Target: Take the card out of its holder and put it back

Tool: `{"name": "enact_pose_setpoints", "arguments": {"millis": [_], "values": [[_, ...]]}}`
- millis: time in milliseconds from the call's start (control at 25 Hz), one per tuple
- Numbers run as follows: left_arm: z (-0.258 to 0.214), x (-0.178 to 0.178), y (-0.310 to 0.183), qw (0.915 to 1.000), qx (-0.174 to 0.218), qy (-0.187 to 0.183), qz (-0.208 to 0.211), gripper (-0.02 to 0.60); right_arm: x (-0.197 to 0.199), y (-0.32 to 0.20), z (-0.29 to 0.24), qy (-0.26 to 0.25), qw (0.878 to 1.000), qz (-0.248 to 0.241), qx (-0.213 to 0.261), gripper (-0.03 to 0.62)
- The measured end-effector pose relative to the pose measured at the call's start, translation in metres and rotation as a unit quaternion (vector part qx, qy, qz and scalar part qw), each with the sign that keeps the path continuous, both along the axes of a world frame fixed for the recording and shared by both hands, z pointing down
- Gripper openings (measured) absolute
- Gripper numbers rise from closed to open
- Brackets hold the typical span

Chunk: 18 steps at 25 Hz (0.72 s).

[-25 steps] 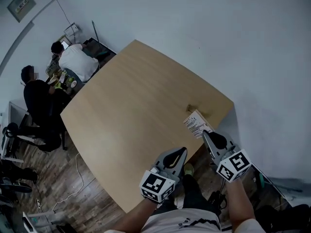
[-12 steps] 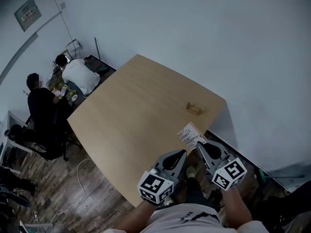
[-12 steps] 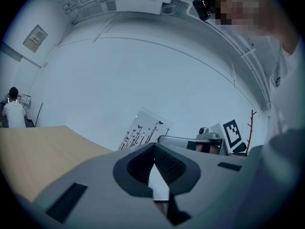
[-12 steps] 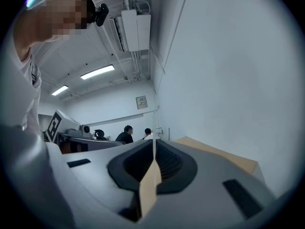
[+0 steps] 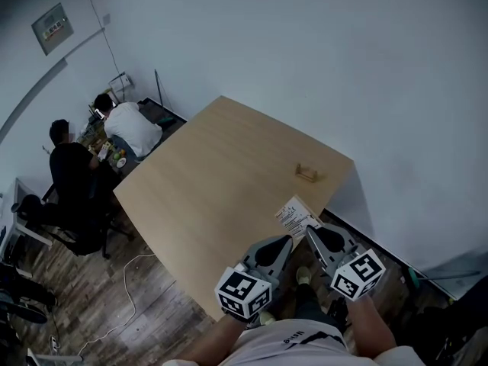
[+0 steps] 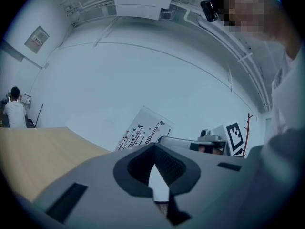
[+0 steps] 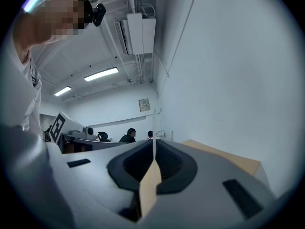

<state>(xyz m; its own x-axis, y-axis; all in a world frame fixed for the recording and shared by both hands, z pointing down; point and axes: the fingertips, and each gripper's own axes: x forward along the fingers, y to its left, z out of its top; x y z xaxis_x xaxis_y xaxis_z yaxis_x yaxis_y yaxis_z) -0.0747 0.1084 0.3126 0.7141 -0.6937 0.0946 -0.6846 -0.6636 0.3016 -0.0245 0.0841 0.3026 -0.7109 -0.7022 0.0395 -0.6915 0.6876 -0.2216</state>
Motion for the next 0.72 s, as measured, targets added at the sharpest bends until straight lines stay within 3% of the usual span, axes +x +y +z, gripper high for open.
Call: {"name": "enact_pose_setpoints", "arguments": {"millis": [720], "values": [[0.01,-0.015,-0.001,0.9999,-0.004,-0.005,-0.011,0.012,0.002,-0.005,0.01,0.008,1.0,0.013,-0.005,0.025]]}}
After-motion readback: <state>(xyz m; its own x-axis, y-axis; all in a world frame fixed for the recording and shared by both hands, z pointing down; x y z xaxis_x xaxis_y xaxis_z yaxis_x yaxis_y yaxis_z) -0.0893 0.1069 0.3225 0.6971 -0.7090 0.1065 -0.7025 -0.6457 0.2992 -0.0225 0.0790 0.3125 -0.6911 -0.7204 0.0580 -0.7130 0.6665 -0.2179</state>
